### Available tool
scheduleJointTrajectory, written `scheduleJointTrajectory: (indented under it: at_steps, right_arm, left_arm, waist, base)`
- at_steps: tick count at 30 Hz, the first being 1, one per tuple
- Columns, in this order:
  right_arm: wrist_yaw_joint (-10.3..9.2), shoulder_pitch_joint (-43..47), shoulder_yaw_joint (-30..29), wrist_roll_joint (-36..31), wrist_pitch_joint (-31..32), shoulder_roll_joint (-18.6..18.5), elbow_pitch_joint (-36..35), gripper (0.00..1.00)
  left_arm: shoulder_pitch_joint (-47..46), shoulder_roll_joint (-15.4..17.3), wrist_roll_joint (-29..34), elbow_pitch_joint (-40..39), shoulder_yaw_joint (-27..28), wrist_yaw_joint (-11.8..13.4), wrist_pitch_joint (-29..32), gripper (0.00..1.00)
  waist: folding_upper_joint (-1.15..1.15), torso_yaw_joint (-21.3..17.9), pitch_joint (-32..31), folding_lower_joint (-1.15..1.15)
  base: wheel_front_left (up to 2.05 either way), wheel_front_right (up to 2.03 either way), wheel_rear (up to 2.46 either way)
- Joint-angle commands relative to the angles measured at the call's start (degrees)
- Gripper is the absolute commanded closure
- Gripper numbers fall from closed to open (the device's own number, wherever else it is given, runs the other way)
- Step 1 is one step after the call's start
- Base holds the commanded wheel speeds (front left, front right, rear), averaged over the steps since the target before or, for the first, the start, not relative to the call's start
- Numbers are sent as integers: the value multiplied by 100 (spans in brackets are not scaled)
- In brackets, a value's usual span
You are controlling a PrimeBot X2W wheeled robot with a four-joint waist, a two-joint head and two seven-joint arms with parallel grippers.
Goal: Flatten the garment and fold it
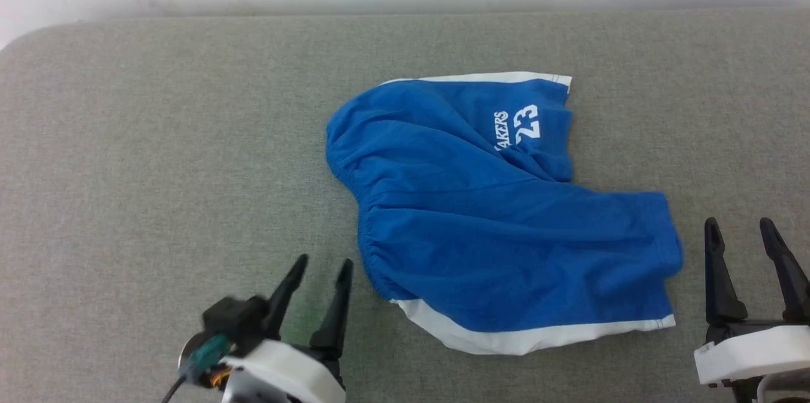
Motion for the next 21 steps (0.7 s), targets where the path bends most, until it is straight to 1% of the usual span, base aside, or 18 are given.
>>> scheduleJointTrajectory:
  at_steps: [1, 6, 11, 15, 17, 18, 19, 21]
  right_arm:
    - [-5, -70, -5, -1, -50, 11, 24, 0]
    - [-5, -165, 4, -10, -57, 12, 44, 0]
    - [-5, -214, 35, 25, -53, 12, 77, 0]
    - [-5, -247, 28, 37, -47, 12, 104, 0]
    - [-5, -255, 23, 36, -49, 12, 113, 0]
    - [-5, -263, 12, 39, -37, 12, 134, 0]
    - [-5, -265, 10, 41, -38, 12, 151, 0]
    - [-5, -271, 13, 46, -41, 12, 170, 0]
  left_arm:
    - [-182, 158, -55, 7, -156, -79, 280, 0]
    - [-523, 584, -251, 134, -643, -158, 1152, 0]
    - [-809, 912, -652, 249, -974, -176, 1810, 0]
    - [-953, 1045, -956, 215, -1118, -178, 2031, 0]
    - [-972, 1055, -1039, 184, -1146, -178, 2061, 0]
    - [-982, 1035, -1261, 88, -1147, -179, 2087, 0]
    - [-979, 1048, -1340, 31, -1155, -179, 2118, 0]
    - [-971, 1064, -1406, -30, -1155, -179, 2146, 0]
  waist:
    - [0, -47, 50, 0]
    - [0, -122, 138, 0]
    - [0, -198, 236, 0]
    - [0, -242, 308, 0]
    - [0, -248, 321, 0]
    - [0, -255, 344, 0]
    - [0, -255, 353, 0]
    - [0, -256, 361, 0]
  base:
    - [0, 0, 0]
    - [0, 0, 0]
    - [0, 0, 0]
    - [0, 0, 0]
    - [0, 0, 0]
    - [0, 0, 0]
    - [0, 0, 0]
    - [0, 0, 0]
